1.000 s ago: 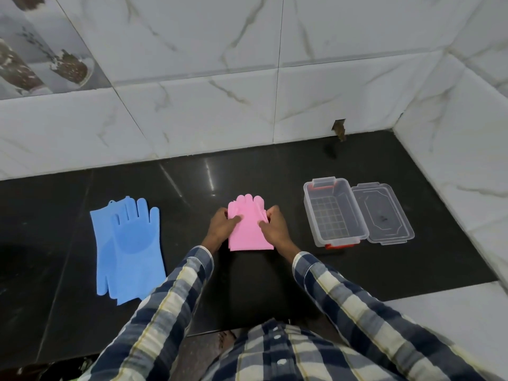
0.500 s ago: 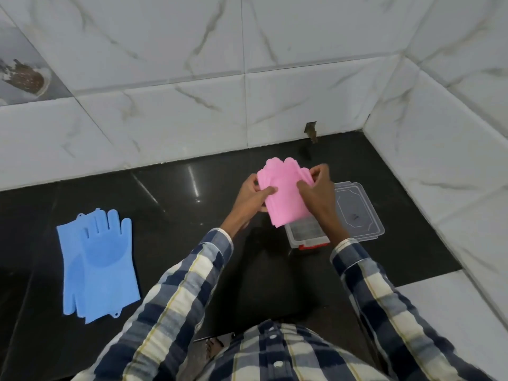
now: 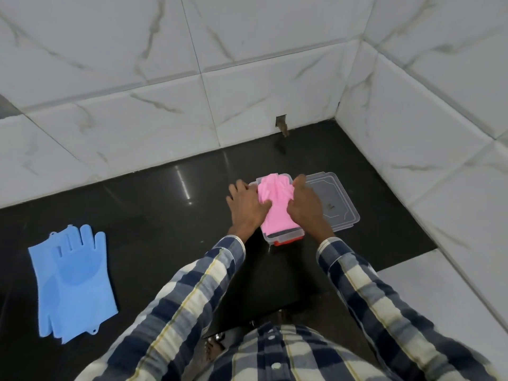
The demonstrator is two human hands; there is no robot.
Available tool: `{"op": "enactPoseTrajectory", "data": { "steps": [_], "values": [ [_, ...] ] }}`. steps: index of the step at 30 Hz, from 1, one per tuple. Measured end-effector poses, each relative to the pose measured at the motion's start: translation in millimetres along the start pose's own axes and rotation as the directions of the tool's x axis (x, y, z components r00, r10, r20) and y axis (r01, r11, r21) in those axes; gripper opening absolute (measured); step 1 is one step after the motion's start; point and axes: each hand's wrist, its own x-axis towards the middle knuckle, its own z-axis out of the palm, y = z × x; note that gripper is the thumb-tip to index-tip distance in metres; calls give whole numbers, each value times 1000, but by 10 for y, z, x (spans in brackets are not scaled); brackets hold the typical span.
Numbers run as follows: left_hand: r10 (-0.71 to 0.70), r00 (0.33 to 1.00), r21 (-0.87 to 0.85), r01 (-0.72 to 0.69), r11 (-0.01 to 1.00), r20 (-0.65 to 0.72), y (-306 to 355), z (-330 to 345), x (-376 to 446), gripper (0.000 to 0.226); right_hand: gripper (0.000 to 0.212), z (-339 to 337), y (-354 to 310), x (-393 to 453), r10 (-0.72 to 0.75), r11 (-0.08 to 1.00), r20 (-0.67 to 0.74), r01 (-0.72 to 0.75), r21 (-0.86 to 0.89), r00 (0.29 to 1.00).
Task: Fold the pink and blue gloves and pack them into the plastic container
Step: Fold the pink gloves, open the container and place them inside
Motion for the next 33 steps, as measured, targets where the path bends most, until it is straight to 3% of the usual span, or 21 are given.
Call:
{"op": "enactPoseTrajectory", "data": {
  "steps": [5, 9, 11, 14, 16, 19, 22, 26, 33],
  "values": [
    [3, 998, 109, -10, 994, 68, -4, 20, 30, 50, 63, 108, -55, -59, -52, 993, 13, 53, -109, 999],
    [-15, 992, 201, -11, 980, 125, 37, 67, 32, 60, 61, 149, -59, -100, -11, 1000, 95, 12, -18, 995],
    [-18, 988, 197, -12, 980, 152, 47, 82, 57, 64, 59, 131, -87, -123, -15, 1000, 39, 14, 21, 999],
    [-26, 988, 204, -6, 979, 153, 53, 128, 59, 70, 69, 122, -129, -203, -124, 988, -100, 112, -110, 987],
    [-34, 990, 198, 7, 980, 135, 50, 186, 44, 69, 64, 151, -156, -268, -195, 969, -127, 171, -177, 973],
    [-52, 987, 221, 17, 975, 155, 46, 253, 44, 62, 47, 213, -149, -295, -218, 962, 81, 228, -152, 973],
    [-45, 981, 237, 0, 971, 186, -11, 258, 65, 66, 46, 189, -115, -251, -182, 973, 281, 214, -86, 942],
    [-13, 977, 142, -17, 990, 212, -100, 249, 66, 66, 67, 108, -135, -180, -227, 961, 356, 268, -72, 907],
    [-27, 963, 74, 7, 997, 269, -136, 205, 138, 69, 66, -38, -93, -218, -253, 950, 538, 312, -21, 804]
  ]
}}
